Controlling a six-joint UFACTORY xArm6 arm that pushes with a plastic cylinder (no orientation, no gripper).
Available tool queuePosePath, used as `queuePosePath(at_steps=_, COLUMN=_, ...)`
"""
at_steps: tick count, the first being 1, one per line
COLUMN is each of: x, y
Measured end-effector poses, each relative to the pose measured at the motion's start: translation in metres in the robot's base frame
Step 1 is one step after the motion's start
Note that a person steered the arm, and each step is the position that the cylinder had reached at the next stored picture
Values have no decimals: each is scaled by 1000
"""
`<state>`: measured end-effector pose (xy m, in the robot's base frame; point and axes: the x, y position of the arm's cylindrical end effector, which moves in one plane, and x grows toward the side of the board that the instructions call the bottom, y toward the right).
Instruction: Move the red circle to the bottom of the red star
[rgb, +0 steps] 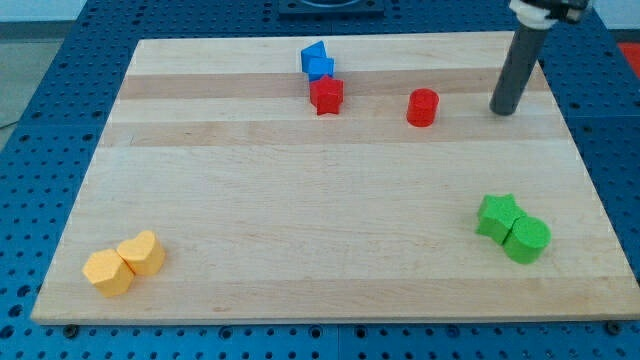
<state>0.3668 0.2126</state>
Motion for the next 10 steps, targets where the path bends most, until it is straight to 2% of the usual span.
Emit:
queuePosePath(at_steps=1, x=17, y=-61)
queuePosePath(at_steps=2, x=20, y=-96)
queuePosePath(at_steps=3, x=19, y=-50)
queuePosePath(at_steps=4, x=-14, y=-26)
queuePosePath(at_steps=5, x=-42, y=-40)
queuePosePath(at_steps=6, x=-34, y=-80)
queuePosePath(at_steps=7, x=3, y=-99)
queuePosePath(at_steps=8, x=7, y=-76)
queuePosePath(at_steps=9, x=11, y=-16)
queuePosePath(at_steps=10, x=38, y=-6)
